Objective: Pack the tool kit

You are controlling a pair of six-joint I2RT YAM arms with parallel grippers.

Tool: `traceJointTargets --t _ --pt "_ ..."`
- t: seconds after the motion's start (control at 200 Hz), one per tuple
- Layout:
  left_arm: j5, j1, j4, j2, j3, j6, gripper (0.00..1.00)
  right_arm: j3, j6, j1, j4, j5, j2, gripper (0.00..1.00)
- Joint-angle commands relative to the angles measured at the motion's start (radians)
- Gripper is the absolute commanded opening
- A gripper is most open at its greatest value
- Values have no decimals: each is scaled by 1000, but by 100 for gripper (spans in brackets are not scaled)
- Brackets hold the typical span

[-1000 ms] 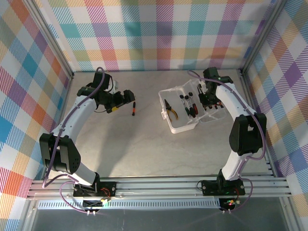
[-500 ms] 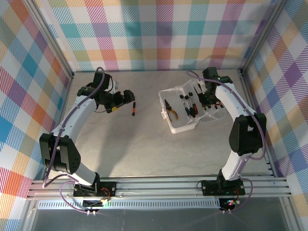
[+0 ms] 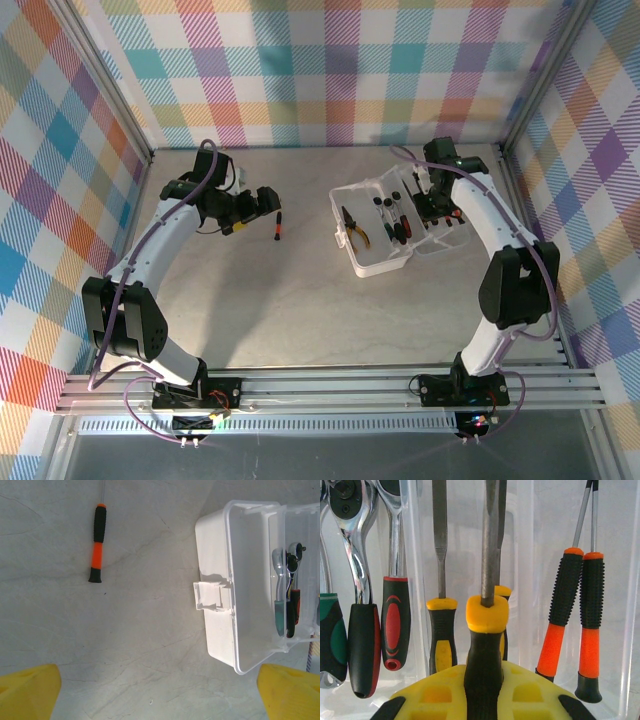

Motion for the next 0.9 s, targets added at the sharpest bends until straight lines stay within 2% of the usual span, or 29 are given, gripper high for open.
traceJointTargets --t 0.0,0.325,0.51,0.755,0.84,0.895 --pt "21 -3 12 0 7 8 100 -22 -3 5 -21 -15 -31 10" --pt "23 -5 9 6 10 9 100 -63 2 2 -6 -18 -29 24" --pt "20 -5 8 7 12 10 100 -48 2 2 -17 -13 -32 36" --pt "4 -4 2 15 7 15 100 -25 4 2 -35 -13 -59 43" --pt "-23 -4 -6 25 4 23 100 -13 8 4 -46 -24 -83 51" --pt "-53 -5 -15 40 2 32 100 -5 11 2 -51 -42 -106 63"
